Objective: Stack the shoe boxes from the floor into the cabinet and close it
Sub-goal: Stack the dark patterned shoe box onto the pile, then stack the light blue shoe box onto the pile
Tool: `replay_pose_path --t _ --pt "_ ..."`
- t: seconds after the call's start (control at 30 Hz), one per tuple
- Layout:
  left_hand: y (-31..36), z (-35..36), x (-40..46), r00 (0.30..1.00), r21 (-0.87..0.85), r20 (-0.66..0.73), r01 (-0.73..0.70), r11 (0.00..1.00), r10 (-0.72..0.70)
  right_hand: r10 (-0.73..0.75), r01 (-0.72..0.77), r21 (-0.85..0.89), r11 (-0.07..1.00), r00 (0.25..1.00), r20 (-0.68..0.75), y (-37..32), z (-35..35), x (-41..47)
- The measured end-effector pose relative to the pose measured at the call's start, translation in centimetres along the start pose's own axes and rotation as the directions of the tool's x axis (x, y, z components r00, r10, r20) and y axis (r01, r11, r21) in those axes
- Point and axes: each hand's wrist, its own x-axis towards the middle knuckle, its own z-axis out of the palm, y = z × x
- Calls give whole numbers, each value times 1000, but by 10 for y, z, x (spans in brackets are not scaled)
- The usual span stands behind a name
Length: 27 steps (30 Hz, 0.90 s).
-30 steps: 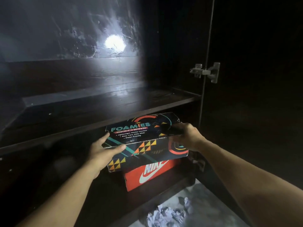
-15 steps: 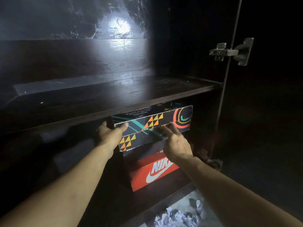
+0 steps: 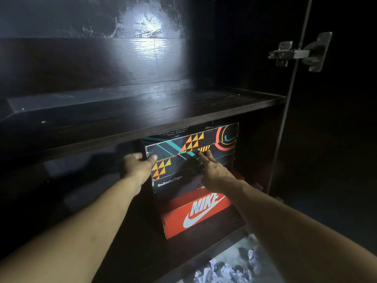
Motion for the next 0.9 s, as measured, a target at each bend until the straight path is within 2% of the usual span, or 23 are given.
replay_pose_path --t 0.3,0.5,0.6,0.73,0.9 --pt "2 -6 -37 1000 140 22 -1 990 -2 -33 38 61 997 997 -75 6 -26 -33" --pt "30 -6 -117 955 316 281 -2 949 -91 69 -67 27 997 994 -80 29 -82 -123" --pt "52 -3 -163 868 403 470 -49 914 -161 134 -130 37 991 984 -116 42 -114 -187" --pt "85 17 -227 683 465 707 -251 849 -185 208 -208 18 978 968 -137 65 -161 -287" --pt "128 78 -345 463 396 873 -487 779 -154 379 -397 -99 912 911 -160 116 -218 -441"
